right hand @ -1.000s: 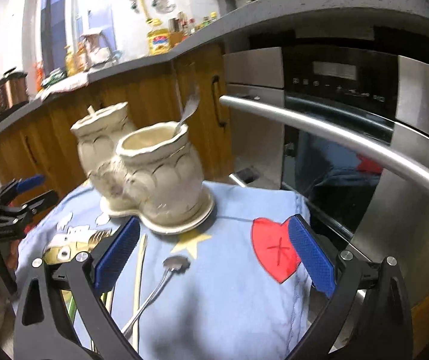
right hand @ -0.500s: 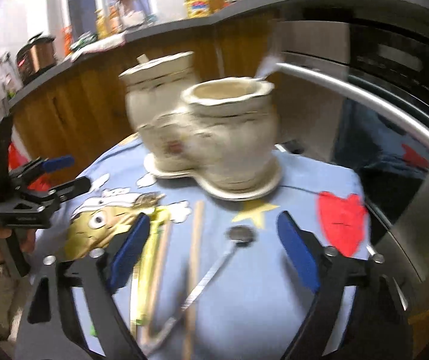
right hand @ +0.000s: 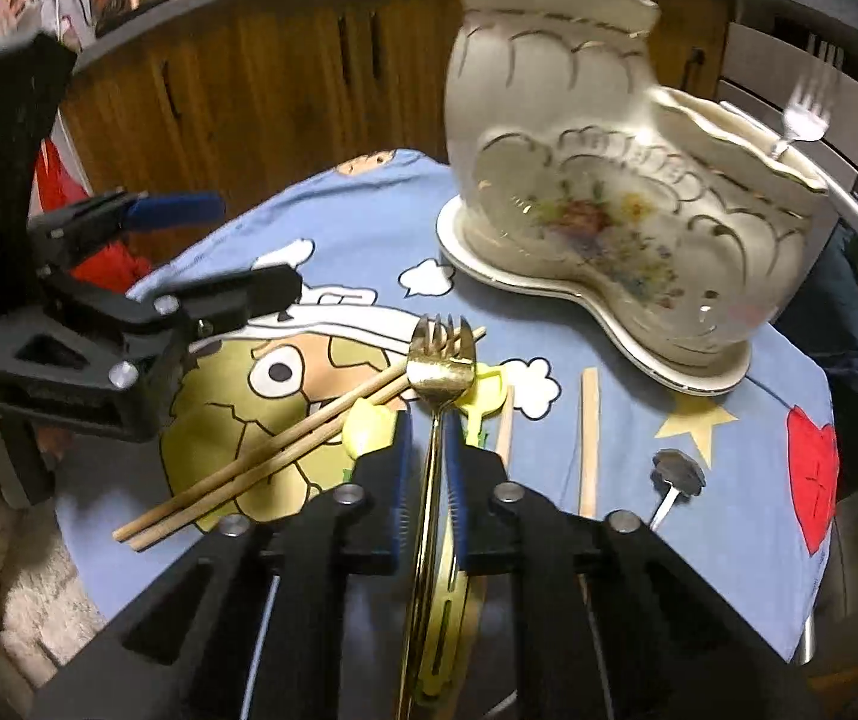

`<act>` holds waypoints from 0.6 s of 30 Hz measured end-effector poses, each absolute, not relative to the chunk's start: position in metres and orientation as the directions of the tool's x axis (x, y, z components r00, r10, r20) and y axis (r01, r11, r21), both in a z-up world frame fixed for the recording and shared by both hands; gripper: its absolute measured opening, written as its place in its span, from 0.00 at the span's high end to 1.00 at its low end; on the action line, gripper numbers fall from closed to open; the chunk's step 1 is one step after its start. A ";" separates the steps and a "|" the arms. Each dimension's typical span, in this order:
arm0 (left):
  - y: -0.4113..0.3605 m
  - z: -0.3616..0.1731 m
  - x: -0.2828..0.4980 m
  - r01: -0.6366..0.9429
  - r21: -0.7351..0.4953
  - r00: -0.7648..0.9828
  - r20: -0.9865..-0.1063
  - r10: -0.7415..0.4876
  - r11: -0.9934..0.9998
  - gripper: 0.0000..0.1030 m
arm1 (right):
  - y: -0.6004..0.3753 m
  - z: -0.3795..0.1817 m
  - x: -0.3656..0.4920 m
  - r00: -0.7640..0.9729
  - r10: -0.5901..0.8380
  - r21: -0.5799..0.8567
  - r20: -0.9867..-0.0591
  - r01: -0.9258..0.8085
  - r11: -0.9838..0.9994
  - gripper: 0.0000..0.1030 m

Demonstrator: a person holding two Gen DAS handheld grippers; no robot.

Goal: Organize utensils
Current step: 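Grasp a gold fork with the right tool while the left tool grasps a chopstick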

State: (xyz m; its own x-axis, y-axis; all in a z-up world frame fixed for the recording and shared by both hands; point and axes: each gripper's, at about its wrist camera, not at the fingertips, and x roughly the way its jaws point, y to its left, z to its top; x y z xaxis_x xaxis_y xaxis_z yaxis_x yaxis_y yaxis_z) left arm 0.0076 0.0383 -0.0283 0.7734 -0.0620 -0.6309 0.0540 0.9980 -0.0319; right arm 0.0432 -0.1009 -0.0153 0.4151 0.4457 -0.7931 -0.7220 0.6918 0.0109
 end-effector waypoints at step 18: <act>0.040 -0.026 0.008 0.056 -0.060 0.776 -0.626 -0.081 0.997 0.05 | -0.089 -0.026 0.061 0.372 0.404 0.035 -0.835 -0.698 0.715 0.93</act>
State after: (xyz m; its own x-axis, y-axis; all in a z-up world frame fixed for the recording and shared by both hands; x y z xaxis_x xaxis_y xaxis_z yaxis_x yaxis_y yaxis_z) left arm 0.0083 0.0402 -0.0261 0.7755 -0.0813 -0.6261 0.0558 0.9966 -0.0603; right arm 0.0615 -0.0893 -0.0259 0.3725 0.4044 -0.8353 -0.6982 0.7151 0.0349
